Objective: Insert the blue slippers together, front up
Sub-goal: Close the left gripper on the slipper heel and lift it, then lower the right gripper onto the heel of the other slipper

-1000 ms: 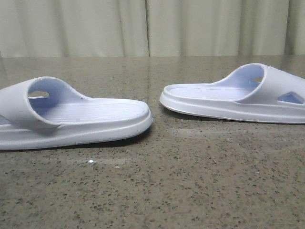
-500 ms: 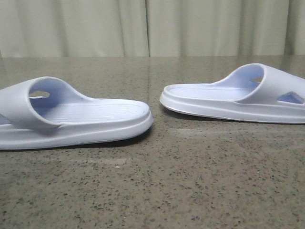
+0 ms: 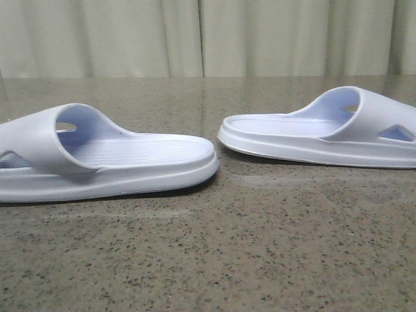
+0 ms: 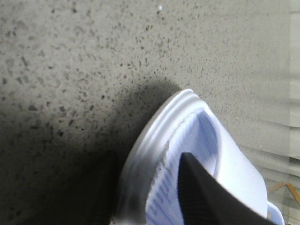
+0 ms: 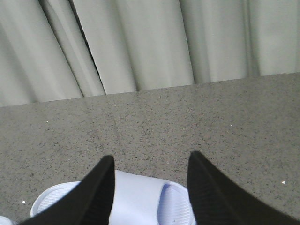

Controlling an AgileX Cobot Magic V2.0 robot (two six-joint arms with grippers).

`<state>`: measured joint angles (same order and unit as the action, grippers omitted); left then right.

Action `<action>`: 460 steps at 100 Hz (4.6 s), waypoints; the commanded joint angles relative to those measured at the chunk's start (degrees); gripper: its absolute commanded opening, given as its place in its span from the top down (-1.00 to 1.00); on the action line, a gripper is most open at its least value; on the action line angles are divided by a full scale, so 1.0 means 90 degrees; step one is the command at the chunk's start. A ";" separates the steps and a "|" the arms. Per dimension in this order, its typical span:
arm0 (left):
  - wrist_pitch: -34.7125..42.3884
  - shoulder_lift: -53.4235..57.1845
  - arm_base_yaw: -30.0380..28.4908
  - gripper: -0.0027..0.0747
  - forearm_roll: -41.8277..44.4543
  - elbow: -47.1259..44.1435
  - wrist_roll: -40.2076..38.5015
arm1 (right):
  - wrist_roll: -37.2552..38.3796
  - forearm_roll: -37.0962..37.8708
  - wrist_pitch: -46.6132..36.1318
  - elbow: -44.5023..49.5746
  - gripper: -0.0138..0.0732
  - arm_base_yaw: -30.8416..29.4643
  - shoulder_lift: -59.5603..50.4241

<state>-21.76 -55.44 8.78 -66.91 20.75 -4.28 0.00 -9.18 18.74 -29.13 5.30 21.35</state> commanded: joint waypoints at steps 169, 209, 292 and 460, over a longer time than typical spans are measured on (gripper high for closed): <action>-0.0181 0.1894 0.0017 0.89 -0.1210 0.0105 0.1151 | 0.1055 -0.1328 -0.0475 -0.0206 0.00 -0.0138 0.1353; -0.0084 0.1894 0.0017 0.89 -0.1145 0.0105 0.1162 | 0.1348 -0.1709 -0.0517 -0.0206 0.00 -0.0678 0.2644; -0.0032 0.1851 0.0017 0.89 -0.1092 0.0105 0.1162 | 0.1348 -0.2335 -0.0800 -0.0206 0.00 -0.0678 0.4220; -0.0054 0.1851 0.0017 0.89 -0.1092 0.0105 0.1162 | 0.1348 -0.2732 -0.1289 -0.0206 0.73 -0.0163 0.4851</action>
<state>-22.76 -38.60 8.78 -74.95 19.96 6.15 12.25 -33.76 10.59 -29.71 3.85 65.51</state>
